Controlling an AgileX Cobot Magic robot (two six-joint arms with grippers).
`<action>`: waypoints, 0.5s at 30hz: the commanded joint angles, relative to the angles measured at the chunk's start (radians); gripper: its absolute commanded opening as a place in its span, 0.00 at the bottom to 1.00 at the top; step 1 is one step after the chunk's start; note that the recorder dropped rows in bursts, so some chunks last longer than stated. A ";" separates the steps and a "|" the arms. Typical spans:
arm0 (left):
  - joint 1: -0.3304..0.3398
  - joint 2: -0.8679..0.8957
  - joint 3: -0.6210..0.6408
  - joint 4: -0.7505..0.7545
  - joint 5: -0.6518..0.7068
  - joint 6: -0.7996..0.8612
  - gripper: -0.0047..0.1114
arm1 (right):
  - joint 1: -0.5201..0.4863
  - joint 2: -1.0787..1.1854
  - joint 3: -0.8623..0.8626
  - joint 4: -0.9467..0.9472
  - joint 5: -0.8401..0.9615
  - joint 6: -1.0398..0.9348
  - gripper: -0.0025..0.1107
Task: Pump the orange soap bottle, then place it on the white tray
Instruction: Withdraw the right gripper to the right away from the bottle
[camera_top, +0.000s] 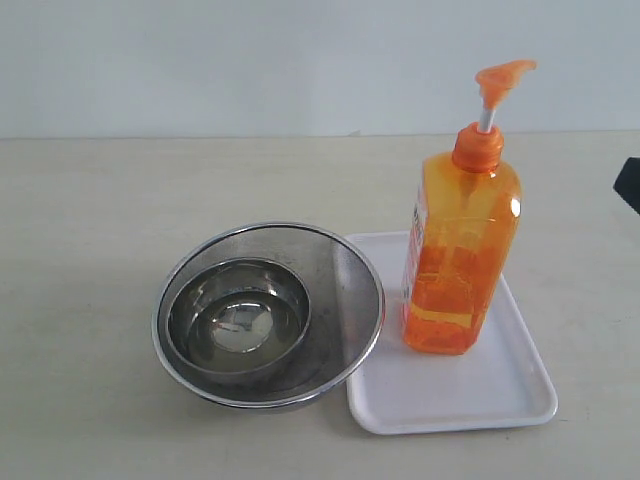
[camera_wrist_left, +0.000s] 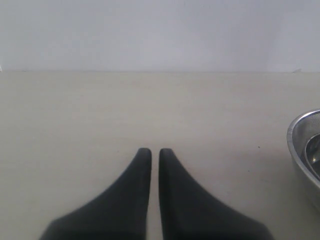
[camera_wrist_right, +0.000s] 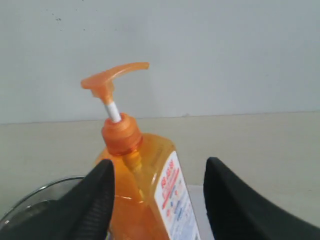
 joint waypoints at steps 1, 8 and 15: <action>0.003 -0.003 0.003 -0.003 -0.004 -0.009 0.08 | 0.001 -0.008 0.005 0.036 -0.087 -0.006 0.45; 0.003 -0.003 0.003 -0.003 -0.004 -0.009 0.08 | 0.001 -0.008 0.053 -0.030 0.209 0.098 0.45; 0.003 -0.003 0.003 -0.003 -0.004 -0.009 0.08 | 0.001 -0.008 0.073 0.016 0.042 0.123 0.45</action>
